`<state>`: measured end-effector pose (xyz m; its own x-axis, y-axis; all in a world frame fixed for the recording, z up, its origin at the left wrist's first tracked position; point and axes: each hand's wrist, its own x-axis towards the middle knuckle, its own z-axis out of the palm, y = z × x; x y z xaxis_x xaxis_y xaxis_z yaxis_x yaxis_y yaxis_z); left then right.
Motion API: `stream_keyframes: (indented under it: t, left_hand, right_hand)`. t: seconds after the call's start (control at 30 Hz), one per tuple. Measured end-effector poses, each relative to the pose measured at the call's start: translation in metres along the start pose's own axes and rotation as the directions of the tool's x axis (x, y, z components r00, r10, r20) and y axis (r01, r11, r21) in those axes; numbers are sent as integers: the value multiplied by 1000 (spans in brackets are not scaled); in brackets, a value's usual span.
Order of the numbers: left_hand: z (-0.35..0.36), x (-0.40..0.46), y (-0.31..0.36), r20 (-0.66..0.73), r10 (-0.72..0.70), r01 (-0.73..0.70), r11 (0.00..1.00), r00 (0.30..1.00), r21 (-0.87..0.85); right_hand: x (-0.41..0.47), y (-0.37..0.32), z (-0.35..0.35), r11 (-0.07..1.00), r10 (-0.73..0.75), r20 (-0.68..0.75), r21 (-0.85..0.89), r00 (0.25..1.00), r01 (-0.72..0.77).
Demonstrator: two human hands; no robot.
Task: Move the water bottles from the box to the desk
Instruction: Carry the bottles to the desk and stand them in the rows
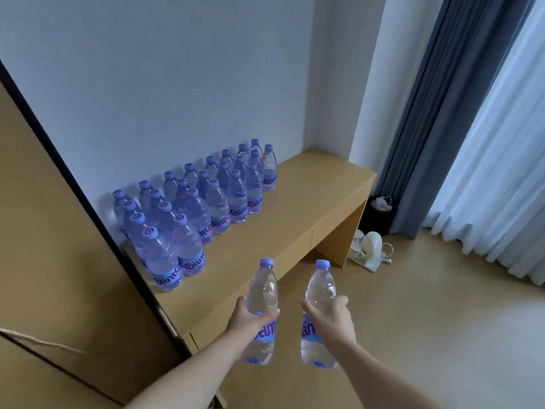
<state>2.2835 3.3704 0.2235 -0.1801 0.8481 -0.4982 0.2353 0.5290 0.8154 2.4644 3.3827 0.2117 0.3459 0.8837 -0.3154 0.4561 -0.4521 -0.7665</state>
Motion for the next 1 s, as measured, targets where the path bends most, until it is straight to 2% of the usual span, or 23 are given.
stream_keyframes:
  t: [0.37, 0.63, 0.83, 1.0]
  left_hand:
    - [17, 143, 53, -54, -10, 2, 989, 998, -149]
    - [3, 216, 104, -100, -88, 68, 979, 991, -190]
    - [-17, 232, 100, -207, -125, 79, 972, 970, -220]
    - [-40, 232, 94, -282, -157, 46, 931, 947, -362]
  right_hand:
    - [146, -62, 26, 997, -60, 119, -39, 991, 65]
    - [230, -130, 51, 995, -89, 257, -13, 962, 95]
    - [248, -169, 89, 979, -169, 438, -29, 883, 202]
    - [256, -197, 115, 958, -226, 618, 2, 753, 286]
